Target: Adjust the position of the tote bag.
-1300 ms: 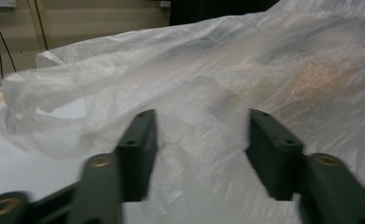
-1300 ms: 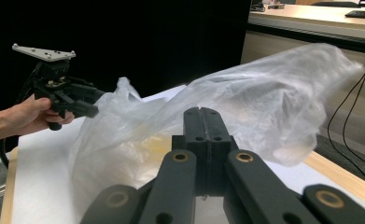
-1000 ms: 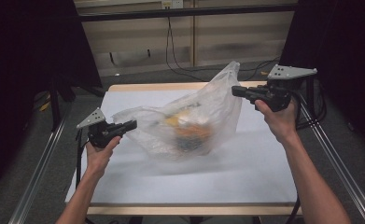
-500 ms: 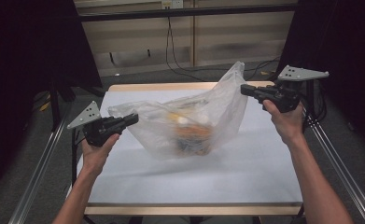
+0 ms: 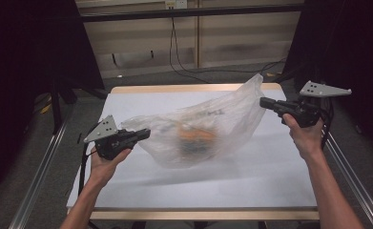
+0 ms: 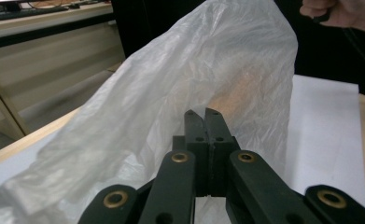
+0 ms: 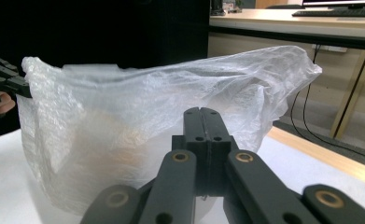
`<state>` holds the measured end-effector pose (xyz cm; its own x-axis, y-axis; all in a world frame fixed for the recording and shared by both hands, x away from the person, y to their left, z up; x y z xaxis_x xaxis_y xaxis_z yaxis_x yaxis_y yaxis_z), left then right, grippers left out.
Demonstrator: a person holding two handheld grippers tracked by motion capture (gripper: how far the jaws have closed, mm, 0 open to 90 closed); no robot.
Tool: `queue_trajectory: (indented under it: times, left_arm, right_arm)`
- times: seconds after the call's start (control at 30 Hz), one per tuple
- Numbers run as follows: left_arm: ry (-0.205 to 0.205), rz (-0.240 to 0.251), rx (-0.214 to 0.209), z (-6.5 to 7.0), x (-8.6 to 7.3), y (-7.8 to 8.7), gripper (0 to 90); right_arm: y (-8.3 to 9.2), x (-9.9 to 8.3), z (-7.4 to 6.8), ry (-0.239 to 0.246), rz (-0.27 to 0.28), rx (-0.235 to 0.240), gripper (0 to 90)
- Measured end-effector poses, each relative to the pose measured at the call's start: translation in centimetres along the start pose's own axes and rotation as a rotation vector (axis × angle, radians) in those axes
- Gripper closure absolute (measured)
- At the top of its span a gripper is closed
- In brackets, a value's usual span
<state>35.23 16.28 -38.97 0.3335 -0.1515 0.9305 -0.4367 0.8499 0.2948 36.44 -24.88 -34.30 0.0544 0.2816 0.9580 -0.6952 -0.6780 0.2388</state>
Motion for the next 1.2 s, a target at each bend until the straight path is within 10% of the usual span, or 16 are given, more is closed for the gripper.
queue_trajectory:
  times: [0.47, 1.2]
  left_arm:
    - [-0.012, -0.093, 0.009, -0.6, -2.2, -2.7, 90.0]
    - [-0.002, -0.274, -0.032, -0.6, -7.5, -2.7, 90.0]
  right_arm:
    - [-2.4, -2.7, 0.1, -0.018, -0.063, 0.004, 90.0]
    - [-0.2, -8.7, -3.0, -0.026, -0.185, 0.066, 90.0]
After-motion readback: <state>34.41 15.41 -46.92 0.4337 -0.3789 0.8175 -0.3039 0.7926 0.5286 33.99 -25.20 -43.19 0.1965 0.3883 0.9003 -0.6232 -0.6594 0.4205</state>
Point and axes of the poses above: each handheld gripper's, and its own axes: y roughly backward along the jaws, x roughly out of its top, z roughly to its right, the point moved 7 cm from there along -y, roughly forward along the jaws, and after that the axes turned 15 degrees about y, right-handed, at the moved point
